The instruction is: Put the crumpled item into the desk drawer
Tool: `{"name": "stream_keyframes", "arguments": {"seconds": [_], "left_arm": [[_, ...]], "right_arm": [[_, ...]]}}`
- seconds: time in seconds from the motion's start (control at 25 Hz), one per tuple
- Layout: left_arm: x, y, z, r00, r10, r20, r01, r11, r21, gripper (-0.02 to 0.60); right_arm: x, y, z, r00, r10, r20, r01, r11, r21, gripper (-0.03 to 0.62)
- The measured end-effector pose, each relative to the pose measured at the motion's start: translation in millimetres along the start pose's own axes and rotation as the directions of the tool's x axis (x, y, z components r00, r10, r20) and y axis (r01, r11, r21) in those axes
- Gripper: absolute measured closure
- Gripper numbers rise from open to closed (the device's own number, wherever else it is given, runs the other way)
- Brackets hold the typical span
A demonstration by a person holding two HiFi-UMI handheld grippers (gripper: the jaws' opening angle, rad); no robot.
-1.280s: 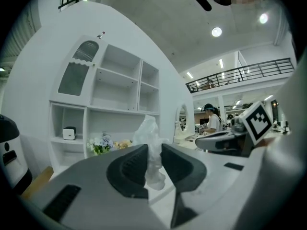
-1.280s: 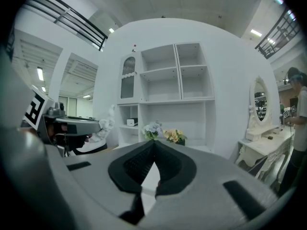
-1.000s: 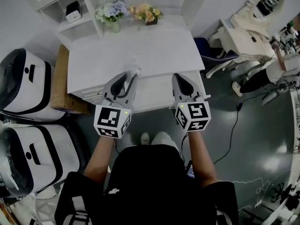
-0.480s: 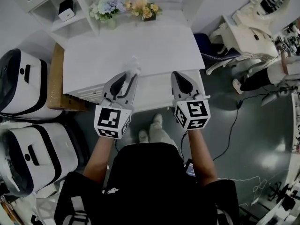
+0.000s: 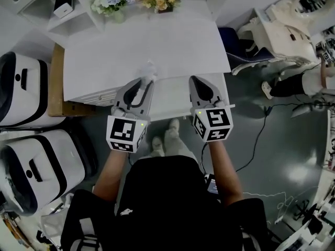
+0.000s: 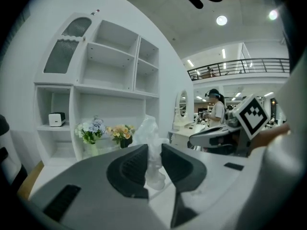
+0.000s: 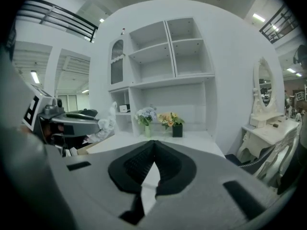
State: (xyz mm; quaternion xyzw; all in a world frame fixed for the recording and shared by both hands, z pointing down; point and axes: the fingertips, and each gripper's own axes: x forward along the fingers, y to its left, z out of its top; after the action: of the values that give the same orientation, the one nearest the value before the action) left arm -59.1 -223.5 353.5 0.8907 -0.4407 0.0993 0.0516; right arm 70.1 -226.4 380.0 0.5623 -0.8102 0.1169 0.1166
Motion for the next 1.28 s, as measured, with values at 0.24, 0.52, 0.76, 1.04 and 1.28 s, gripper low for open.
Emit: {"name": "stream_keyframes", "arguments": {"seconds": [0.24,0.52,0.76,1.04,1.28], "left_arm": [[26.8,-3.3,-35.6,0.997,0.021,-0.074,-0.017,0.998,0.062,0.506],[54.8,-13.2,-74.4,0.985,0.004,-0.174,-0.005,1.0,-0.004,0.506],[71.8,-20.9,-114.6,0.967,-0.023,-0.253,0.011,0.999,-0.049,0.506],[87.9,-25.6,-154.9,0.94,-0.036,-0.338,0.006,0.996,-0.088,0.506],[98.2,-33.7,-192.5,0.915,-0.046,-0.402,0.011,0.996,-0.089,0.506]], "right_arm": [[13.5,-16.5,-15.0,0.999,0.01,-0.042,-0.01,1.0,0.006,0.599],[29.8,-41.3,-36.8,0.994,0.032,-0.103,-0.029,0.999,0.034,0.599],[47.3,-46.7,-61.6,0.986,0.072,-0.152,-0.065,0.996,0.052,0.599],[65.4,-47.2,-93.7,0.971,0.12,-0.208,-0.109,0.992,0.062,0.599],[75.3,-50.5,-115.7,0.96,0.139,-0.244,-0.123,0.989,0.08,0.599]]}}
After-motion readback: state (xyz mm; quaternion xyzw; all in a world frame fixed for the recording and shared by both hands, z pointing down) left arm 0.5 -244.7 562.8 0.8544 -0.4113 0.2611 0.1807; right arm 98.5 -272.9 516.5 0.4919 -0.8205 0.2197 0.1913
